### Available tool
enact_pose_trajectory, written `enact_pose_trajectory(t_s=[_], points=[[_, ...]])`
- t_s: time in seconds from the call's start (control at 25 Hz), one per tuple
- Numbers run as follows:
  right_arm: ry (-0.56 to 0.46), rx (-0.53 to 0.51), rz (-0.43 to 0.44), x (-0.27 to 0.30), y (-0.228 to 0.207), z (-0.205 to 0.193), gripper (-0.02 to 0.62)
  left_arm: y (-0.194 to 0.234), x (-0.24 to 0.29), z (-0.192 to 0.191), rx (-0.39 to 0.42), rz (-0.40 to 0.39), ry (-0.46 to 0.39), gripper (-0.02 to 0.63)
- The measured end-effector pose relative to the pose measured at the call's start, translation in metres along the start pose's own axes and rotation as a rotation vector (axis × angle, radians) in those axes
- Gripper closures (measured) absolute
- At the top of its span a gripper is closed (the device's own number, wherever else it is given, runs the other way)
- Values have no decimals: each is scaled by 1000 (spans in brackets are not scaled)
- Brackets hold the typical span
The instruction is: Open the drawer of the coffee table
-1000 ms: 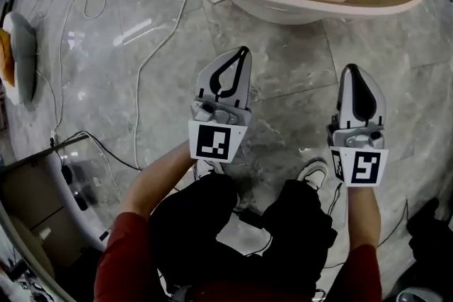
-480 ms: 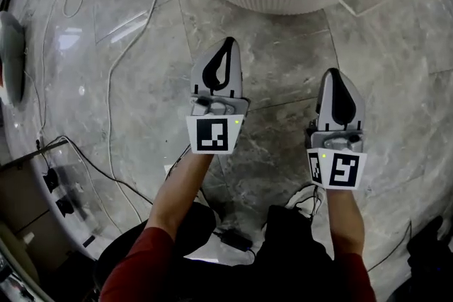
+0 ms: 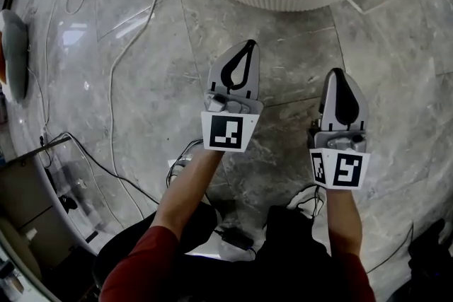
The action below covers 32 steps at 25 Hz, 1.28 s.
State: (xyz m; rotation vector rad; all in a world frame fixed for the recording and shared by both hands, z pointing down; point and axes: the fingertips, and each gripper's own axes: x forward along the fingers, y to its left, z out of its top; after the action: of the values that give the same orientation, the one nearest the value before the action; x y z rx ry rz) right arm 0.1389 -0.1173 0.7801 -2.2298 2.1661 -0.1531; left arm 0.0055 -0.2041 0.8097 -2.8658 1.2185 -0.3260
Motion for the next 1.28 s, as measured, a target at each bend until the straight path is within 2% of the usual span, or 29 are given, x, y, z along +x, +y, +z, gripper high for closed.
enact_pose_trajectory(t_s=[0.08,0.12,0.24,0.28,0.32,0.48,0.6,0.68,0.76,1.04,1.16,1.28], points=[[11,9,6,-2,1,-6,571,1,6,-3,-37,11,-1,598],[16,14,7,-2,1,-8,571,4,10,-4,-80,22,-13,598],[21,33,6,-2,0,-12,571,11,25,-9,-269,38,-57,586],[20,38,7,-2,0,-11,571,13,29,-14,-346,30,-51,553],[19,41,10,-3,1,-11,571,13,35,-19,-431,18,-39,504],[18,53,22,-4,4,-11,571,20,59,-39,-837,-38,-36,398],[17,67,25,-5,3,-11,571,28,79,-44,-1190,-155,-197,352],[16,74,26,-6,1,-10,571,37,89,-55,-1354,-191,-281,318],[18,76,24,-6,-1,-10,571,41,98,-64,-1428,-205,-323,309],[19,97,6,-4,-12,-11,571,41,118,-57,-1573,-324,-505,305],[26,105,-1,-4,-15,-13,571,42,119,-55,-1591,-352,-566,305],[33,102,-9,-7,-19,-13,571,40,118,-54,-1596,-370,-584,313]])
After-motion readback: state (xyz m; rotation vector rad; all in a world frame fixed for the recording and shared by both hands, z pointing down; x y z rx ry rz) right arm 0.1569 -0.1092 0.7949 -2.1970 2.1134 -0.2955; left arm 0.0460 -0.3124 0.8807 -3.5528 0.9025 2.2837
